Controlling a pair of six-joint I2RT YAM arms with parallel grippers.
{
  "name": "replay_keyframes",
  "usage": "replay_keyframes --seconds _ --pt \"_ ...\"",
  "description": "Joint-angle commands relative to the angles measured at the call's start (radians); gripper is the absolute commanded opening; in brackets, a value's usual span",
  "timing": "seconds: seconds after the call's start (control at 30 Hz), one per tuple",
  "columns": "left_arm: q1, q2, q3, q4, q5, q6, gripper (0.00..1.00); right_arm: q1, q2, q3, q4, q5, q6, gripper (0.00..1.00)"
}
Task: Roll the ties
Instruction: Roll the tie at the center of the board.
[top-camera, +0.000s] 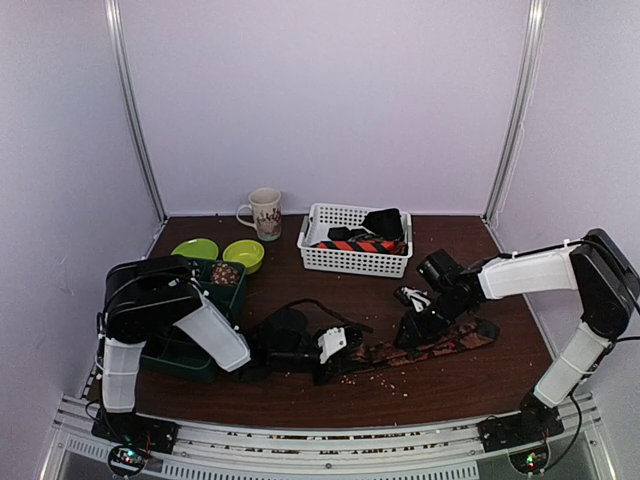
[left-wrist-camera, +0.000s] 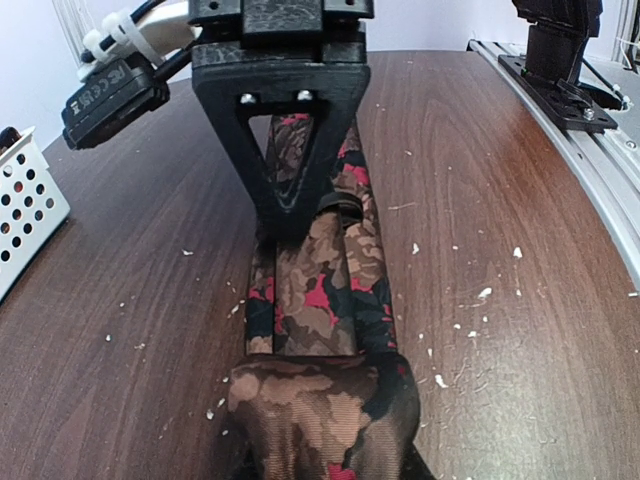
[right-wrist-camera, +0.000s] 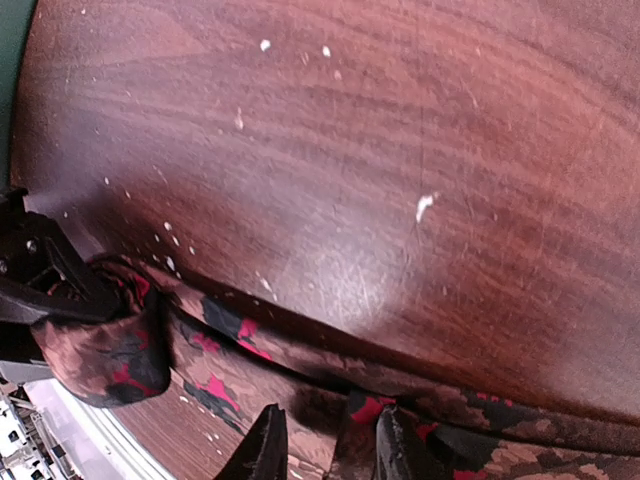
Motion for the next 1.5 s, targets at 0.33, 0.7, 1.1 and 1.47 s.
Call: replay_keyframes --seconds 0.33,0.7,1.1,1.47 --pt "0.006 0.021 -0.012 -0.171 0.002 0.006 0.17 -0.099 -0.207 -0.102 0.06 -0.036 0.096 0.4" --pt "0.006 0.031 -0.002 -0.187 0.007 0.0 0.17 0.1 -0.114 -0.115 0.441 -0.175 0.384 0.53" --pt "0.006 0.032 0.0 -0.193 0.003 0.0 0.18 0.179 0.022 -0.101 0.515 -0.181 0.427 0.31" --pt "0.009 0.015 -0.022 -0.141 0.004 -0.045 0.43 0.161 0.043 -0.162 0.506 -0.144 0.37 0.0"
